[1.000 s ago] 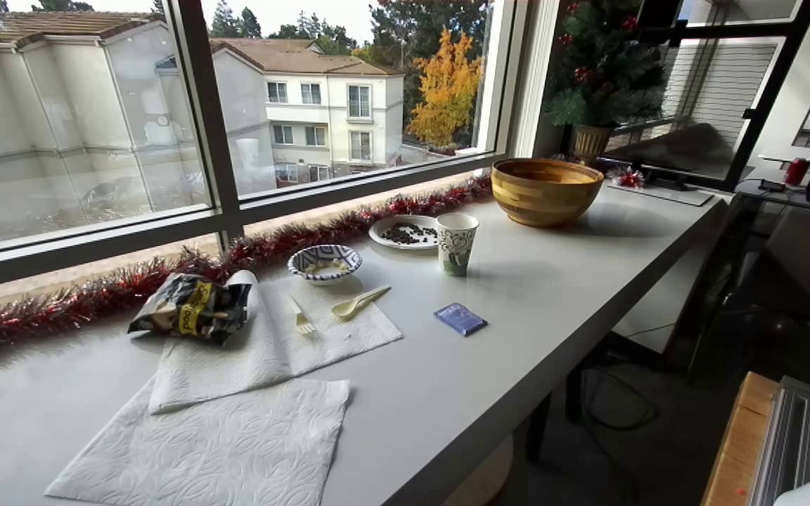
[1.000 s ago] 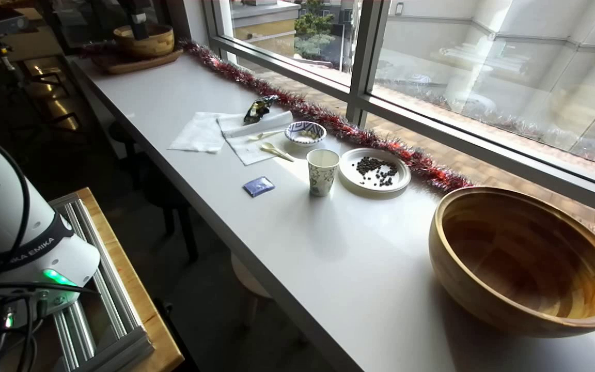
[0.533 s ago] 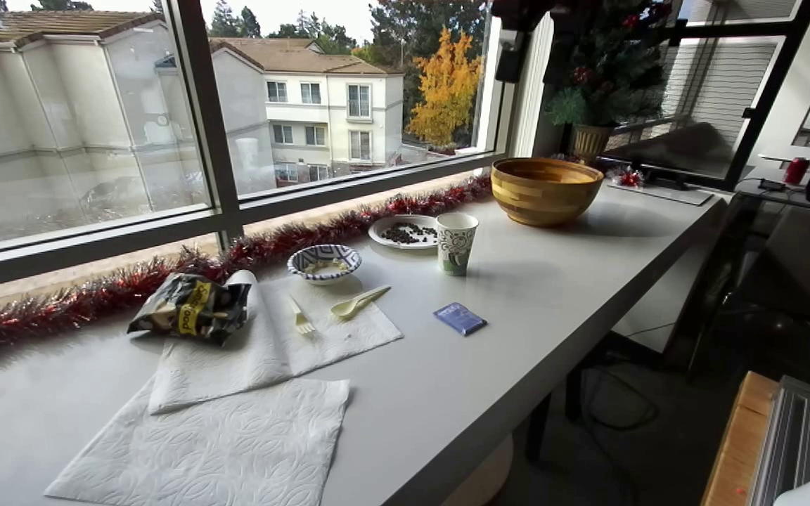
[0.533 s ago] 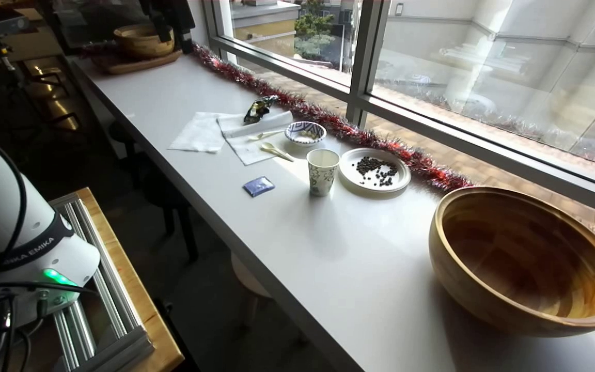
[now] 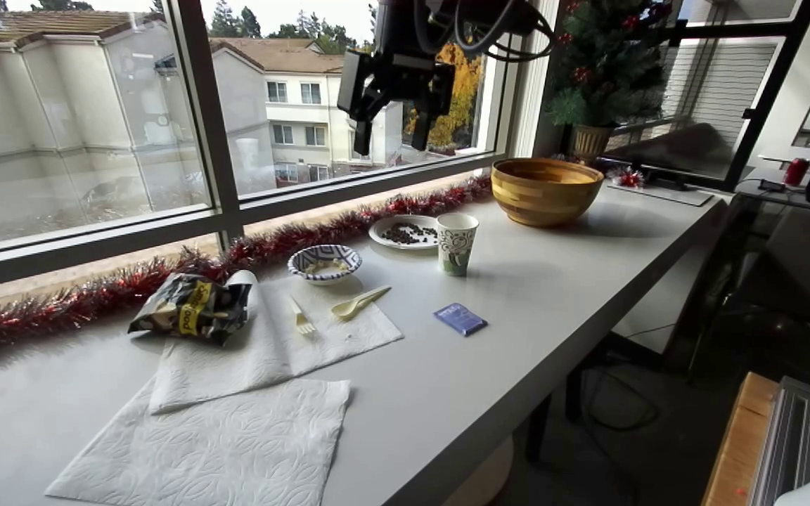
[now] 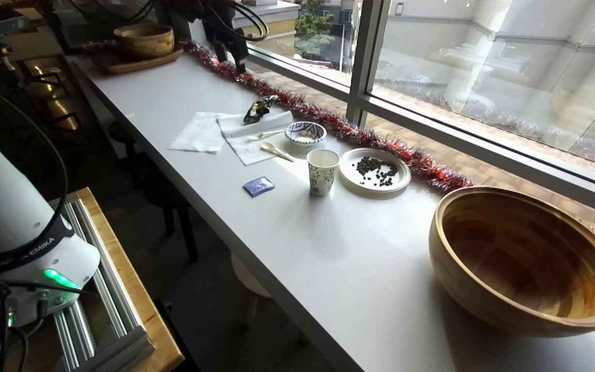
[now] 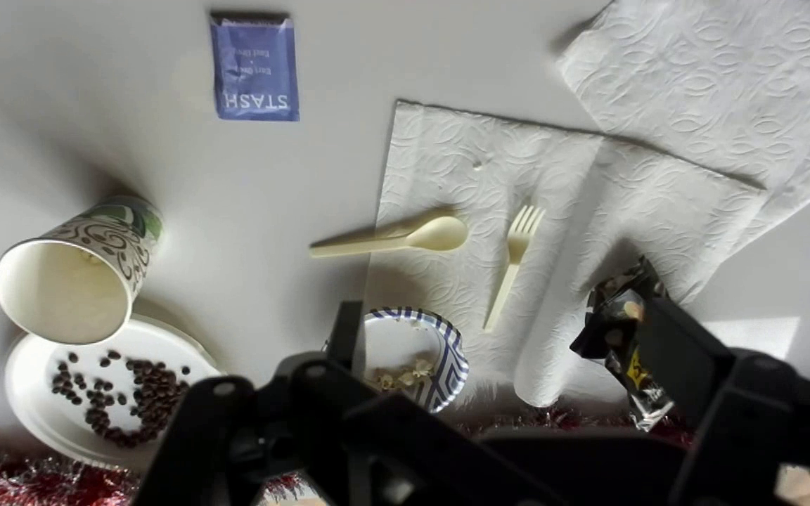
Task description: Use the fork to remove the contents of the white plate with blue markings and put the fork back on the napkin
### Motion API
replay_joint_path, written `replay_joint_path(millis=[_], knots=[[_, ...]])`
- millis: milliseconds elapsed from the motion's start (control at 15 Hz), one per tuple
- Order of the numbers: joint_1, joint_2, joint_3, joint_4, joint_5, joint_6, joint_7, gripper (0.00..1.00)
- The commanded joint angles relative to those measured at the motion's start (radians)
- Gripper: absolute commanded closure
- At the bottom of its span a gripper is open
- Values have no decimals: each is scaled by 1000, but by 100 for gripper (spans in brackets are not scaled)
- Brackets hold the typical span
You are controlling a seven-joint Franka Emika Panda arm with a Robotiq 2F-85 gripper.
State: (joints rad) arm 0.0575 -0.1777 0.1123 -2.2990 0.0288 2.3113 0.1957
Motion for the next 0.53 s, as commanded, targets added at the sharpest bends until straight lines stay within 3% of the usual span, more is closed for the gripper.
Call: replay_joint_path(millis=[0, 267, 467], knots=[[13, 248, 31, 186, -63, 101, 119, 0], [82, 422, 0, 291, -214, 225, 282, 0], [150, 518, -44, 374, -279, 146, 345, 0]])
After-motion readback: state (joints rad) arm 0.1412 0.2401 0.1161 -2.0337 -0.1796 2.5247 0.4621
